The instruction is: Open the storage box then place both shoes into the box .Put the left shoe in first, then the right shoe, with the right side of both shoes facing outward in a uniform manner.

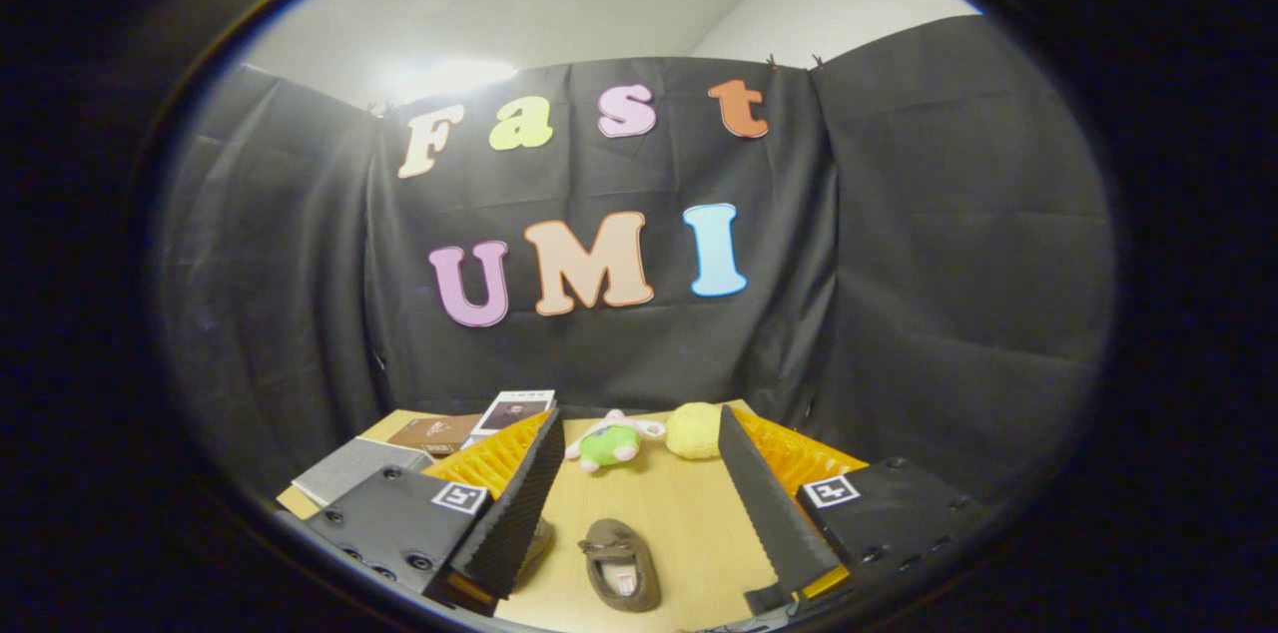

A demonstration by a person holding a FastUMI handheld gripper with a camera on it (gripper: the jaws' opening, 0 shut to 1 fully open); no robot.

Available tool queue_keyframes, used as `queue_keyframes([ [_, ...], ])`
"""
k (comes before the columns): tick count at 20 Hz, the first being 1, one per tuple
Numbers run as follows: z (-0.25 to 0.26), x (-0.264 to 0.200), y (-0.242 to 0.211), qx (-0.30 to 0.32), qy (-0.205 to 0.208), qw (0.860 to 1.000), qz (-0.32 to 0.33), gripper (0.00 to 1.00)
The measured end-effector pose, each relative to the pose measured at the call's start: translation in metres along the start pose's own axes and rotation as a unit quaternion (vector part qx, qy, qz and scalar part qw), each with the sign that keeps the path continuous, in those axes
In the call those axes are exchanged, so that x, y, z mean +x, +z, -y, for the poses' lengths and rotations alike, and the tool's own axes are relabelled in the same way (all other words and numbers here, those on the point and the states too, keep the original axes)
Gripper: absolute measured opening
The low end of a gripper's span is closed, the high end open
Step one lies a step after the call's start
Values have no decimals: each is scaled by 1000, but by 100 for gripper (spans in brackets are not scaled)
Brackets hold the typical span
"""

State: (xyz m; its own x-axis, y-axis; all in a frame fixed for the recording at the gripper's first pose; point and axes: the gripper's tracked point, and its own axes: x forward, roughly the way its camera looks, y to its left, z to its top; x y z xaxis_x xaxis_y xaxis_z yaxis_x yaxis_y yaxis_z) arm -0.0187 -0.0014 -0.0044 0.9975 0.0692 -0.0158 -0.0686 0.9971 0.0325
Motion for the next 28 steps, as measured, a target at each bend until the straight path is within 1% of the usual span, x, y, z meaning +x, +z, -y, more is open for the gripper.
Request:
queue_keyframes([
  [4,-33,13,-18,22,34,999,-15,97],
  [8,-83,31,-46,61,82,993,-60,97],
  [11,-123,44,-77,88,112,984,-106,97],
  [13,-152,49,-99,121,137,973,-139,97],
  [16,-191,58,-136,179,164,950,-194,98],
  [18,-217,63,-161,233,179,927,-235,98],
  [20,-232,65,-186,278,182,903,-273,98],
  [24,-259,58,-247,294,173,871,-352,99],
  [28,-284,47,-284,342,180,828,-407,98],
])
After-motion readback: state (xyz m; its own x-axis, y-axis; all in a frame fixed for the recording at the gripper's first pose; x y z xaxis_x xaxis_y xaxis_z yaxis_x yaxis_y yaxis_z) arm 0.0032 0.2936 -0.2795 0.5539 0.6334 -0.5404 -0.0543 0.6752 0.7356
